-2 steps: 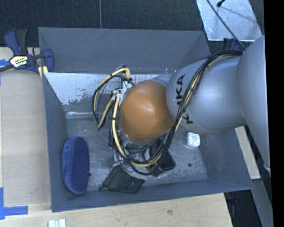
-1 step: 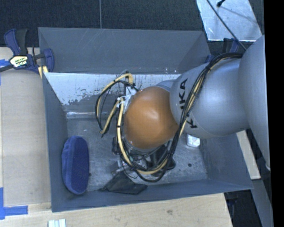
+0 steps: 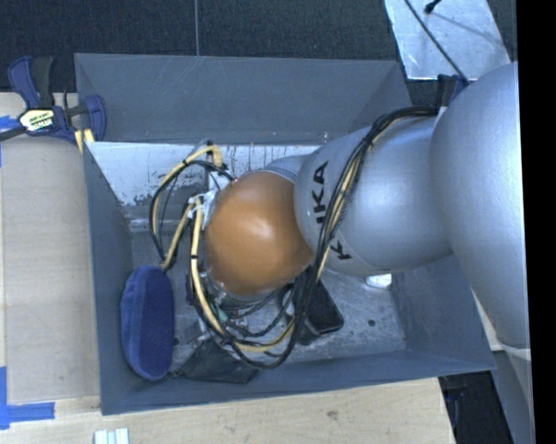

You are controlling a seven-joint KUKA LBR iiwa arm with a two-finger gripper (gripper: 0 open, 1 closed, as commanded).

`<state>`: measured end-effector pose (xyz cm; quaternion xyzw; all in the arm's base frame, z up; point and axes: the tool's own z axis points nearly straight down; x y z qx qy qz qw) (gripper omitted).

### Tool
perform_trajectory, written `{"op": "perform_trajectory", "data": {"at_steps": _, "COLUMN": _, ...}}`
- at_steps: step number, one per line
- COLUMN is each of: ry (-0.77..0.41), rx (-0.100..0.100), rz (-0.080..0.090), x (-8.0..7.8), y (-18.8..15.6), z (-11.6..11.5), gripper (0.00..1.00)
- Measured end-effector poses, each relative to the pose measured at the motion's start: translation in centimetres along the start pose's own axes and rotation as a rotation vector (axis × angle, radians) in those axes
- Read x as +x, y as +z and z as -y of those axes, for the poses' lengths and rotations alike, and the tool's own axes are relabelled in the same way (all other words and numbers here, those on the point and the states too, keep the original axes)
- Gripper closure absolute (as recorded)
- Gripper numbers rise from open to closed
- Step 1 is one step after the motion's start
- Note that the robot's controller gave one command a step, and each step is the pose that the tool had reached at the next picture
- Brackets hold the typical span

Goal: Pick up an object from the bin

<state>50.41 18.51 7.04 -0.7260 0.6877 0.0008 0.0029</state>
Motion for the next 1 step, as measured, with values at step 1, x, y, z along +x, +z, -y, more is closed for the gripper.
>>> {"op": "perform_trajectory", "data": {"at_steps": 1, "ry": -0.042, "rx": 0.007, "rz": -0.002, "x": 0.57, "y": -17.53, "z": 1.63, "gripper": 1.0}}
